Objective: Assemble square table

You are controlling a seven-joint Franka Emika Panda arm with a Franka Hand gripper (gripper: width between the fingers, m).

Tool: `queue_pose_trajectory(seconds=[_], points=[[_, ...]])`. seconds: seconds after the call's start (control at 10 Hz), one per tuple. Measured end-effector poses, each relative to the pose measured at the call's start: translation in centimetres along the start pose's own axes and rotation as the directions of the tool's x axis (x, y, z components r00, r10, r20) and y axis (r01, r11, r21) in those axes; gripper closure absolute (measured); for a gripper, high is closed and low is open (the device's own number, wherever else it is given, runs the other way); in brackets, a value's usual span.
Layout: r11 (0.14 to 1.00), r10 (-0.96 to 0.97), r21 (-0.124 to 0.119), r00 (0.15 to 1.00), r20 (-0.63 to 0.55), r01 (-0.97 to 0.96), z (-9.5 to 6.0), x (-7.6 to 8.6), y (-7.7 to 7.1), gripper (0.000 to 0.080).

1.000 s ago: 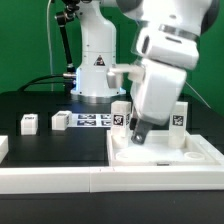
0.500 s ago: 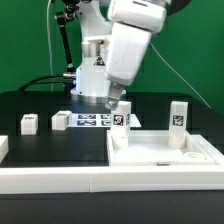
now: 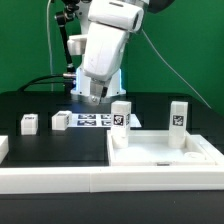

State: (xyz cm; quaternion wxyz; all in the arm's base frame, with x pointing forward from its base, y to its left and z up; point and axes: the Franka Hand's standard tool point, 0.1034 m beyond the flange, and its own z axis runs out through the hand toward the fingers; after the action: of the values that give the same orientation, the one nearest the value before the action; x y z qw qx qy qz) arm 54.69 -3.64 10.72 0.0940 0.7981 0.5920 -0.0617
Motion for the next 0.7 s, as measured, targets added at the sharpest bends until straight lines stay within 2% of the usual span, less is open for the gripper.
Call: queue_pose_trajectory(seconds=[0.2, 0.4, 0.5, 0.6, 0.7], points=[[0.985, 0.174, 0.015, 0.985, 0.006, -0.174, 0.7, -0.7, -0.5, 0.0151], [0.936, 0.345, 0.052, 0.938, 0.04, -0.347, 1.5, -2.8, -2.0, 0.0151], [0.919, 0.383, 0.075, 0.922, 0.057, -0.387, 1.8, -3.9, -2.4, 0.0151], [0.866, 0.485, 0.104, 0.872, 0.067, -0.489, 2.0, -5.1, -2.5, 0.0151], [0.821, 0.557, 0.098, 0.827, 0.072, -0.562, 2.3, -5.3, -2.8, 0.0151]])
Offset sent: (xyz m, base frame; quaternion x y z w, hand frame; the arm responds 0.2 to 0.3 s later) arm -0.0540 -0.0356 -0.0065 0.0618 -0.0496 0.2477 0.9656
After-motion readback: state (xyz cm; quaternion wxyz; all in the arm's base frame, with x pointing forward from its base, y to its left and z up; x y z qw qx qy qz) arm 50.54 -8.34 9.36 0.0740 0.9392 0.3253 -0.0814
